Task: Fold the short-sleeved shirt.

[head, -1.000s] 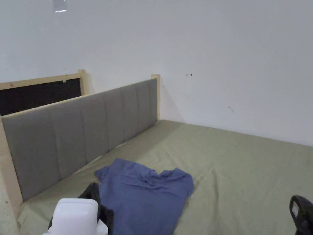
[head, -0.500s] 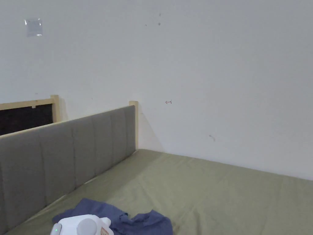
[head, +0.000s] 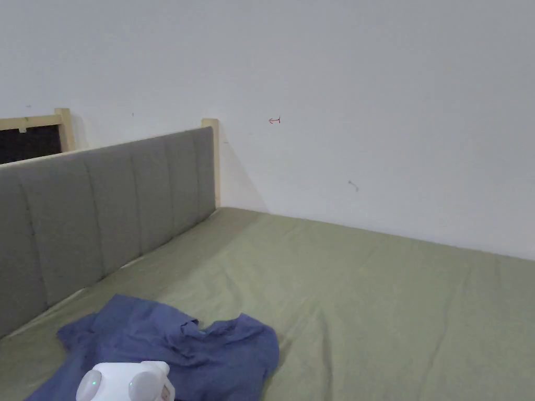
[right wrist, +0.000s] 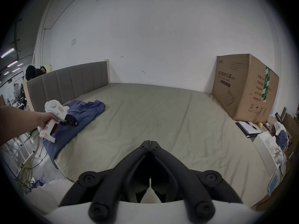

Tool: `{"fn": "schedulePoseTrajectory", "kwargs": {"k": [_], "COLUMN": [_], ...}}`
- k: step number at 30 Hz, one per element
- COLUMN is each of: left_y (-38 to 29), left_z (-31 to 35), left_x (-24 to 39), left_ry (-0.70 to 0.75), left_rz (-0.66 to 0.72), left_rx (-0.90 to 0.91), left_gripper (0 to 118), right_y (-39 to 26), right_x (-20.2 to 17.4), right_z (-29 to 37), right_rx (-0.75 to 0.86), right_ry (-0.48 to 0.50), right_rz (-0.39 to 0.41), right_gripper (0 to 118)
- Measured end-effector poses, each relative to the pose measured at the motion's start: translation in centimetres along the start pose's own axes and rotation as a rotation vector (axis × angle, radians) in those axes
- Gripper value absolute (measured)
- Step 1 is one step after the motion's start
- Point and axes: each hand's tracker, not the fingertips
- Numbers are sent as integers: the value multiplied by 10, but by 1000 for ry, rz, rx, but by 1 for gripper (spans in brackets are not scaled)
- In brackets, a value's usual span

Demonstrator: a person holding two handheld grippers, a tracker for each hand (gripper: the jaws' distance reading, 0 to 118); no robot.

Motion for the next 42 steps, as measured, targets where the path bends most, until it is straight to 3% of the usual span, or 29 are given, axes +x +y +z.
{"fn": "schedulePoseTrajectory", "kwargs": {"k": [2, 3, 4, 5, 6, 7, 12, 16, 19, 25, 30, 36, 42], "left_y": [-17, -19, -23, -17, -18, -20, -10, 23, 59, 65, 45, 11, -51], "left_z": [22, 28, 36, 22, 29, 38, 85, 188, 249, 432, 500, 479, 308], "left_x": [24, 25, 28, 21, 22, 22, 15, 24, 30, 111, 193, 306, 411], "left_ry": [8, 28, 47, 59, 65, 83, 29, 128, 78, -103, -340, -496, -547], "left_rz": [-5, -7, 3, 4, 0, -9, -21, -112, -171, -275, -397, -554, -630], "left_rx": [-2, 26, 51, 80, 108, 138, 160, 234, 390, 636, 582, 455, 225], "left_gripper": [115, 108, 94, 65, 28, 0, 0, 0, 0, 0, 0, 0, 0], "right_y": [-1, -1, -1, 0, 1, 1, 6, 18, 22, 26, 26, 23, 6], "right_x": [-4, -5, -5, -6, -6, -5, -1, 8, 17, 29, 42, 68, 93], "right_z": [-1, -1, 0, 2, 5, 8, 29, 51, 66, 88, 107, 123, 130], "right_rx": [-2, -4, -7, -10, -10, -7, 24, 48, 97, 147, 178, 216, 220], "right_ry": [11, 14, 19, 24, 29, 32, 34, 4, -2, -30, -47, -102, -181], "right_rz": [2, 3, 3, 3, 2, 2, -8, -43, -74, -116, -128, -187, -207], "right_gripper": [0, 0, 0, 0, 0, 0, 0, 0, 0, 0, 0, 0, 0]}}
